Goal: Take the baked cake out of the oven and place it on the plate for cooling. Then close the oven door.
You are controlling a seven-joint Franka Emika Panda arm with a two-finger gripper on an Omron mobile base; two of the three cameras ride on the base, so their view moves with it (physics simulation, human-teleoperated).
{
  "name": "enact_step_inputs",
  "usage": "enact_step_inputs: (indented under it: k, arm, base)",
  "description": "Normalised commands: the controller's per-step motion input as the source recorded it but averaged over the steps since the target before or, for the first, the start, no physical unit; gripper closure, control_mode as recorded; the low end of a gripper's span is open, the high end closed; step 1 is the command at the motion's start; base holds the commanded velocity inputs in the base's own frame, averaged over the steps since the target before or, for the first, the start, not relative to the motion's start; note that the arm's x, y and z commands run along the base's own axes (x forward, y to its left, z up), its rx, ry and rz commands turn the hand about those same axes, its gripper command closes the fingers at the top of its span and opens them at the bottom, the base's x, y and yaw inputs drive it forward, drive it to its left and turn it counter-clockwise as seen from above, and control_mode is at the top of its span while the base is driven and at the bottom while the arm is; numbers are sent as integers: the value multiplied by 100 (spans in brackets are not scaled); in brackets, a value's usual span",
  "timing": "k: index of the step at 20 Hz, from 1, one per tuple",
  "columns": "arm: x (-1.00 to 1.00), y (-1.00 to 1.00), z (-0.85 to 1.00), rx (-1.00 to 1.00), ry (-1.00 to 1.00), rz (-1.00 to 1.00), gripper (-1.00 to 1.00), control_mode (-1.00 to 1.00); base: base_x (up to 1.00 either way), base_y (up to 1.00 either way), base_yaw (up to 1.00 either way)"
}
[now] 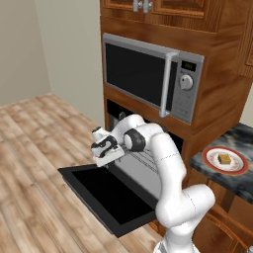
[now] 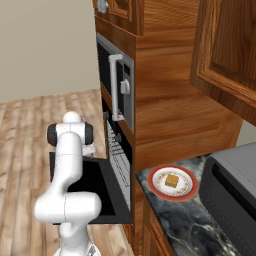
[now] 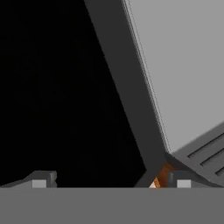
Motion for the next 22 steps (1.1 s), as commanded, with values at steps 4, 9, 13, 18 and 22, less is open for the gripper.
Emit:
enact_step_inputs:
  k: [4,9,13,18,22]
  arm:
    - [-100,51,45,0,-10,10,-100,-100]
    - [-100,36,50,0,-13,9,-100,-100]
    - [-100,41,57,0,-11,6,-100,-100]
    - [-96,64,58,-1,-6,2,-100,-100]
    - [-72,81,42,-5,0,0,-100,-100]
  base:
    - [0,0,0]
    - [0,0,0]
    - [0,0,0]
    - [0,0,0]
    - [0,0,0]
